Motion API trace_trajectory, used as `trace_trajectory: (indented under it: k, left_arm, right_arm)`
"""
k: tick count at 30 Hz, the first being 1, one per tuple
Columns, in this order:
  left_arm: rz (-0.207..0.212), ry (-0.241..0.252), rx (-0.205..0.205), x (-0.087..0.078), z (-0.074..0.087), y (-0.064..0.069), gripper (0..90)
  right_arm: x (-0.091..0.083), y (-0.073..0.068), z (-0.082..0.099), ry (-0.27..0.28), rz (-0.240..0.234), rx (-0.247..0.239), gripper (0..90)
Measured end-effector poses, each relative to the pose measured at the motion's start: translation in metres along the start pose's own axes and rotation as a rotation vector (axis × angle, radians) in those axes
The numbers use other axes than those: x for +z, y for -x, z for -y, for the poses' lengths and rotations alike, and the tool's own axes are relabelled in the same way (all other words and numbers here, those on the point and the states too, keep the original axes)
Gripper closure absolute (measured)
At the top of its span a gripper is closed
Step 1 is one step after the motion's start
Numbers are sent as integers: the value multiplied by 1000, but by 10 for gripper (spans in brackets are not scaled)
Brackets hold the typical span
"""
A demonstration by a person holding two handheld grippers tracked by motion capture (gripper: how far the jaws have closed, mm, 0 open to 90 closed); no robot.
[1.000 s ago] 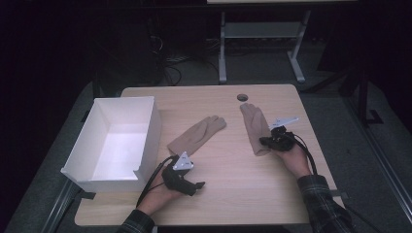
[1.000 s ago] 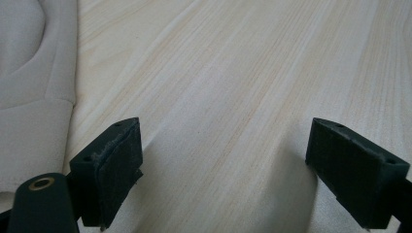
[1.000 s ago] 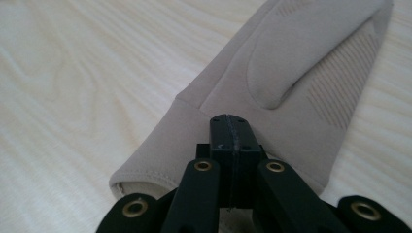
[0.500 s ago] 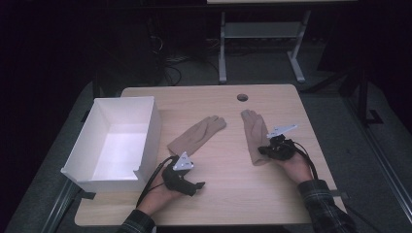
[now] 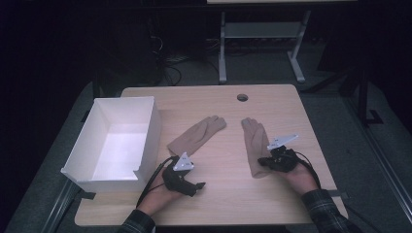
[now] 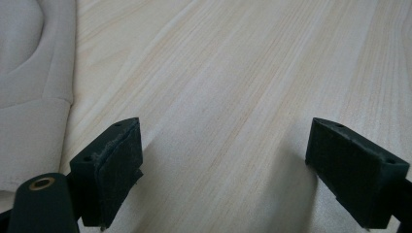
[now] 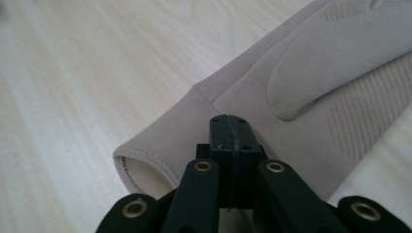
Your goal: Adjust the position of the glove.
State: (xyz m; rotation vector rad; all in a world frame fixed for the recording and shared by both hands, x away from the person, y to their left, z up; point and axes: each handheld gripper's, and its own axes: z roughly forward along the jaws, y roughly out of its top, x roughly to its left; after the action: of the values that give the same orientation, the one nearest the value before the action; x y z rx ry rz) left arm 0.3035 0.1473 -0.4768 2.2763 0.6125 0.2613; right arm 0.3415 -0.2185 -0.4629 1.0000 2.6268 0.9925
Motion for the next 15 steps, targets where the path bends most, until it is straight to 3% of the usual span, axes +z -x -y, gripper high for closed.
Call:
trace_trajectory:
  k: [15]
  left_arm:
    - [-1, 2, 2, 0, 0, 1, 127]
  right_arm:
    - [-12, -21, 14, -23, -51, -17, 897]
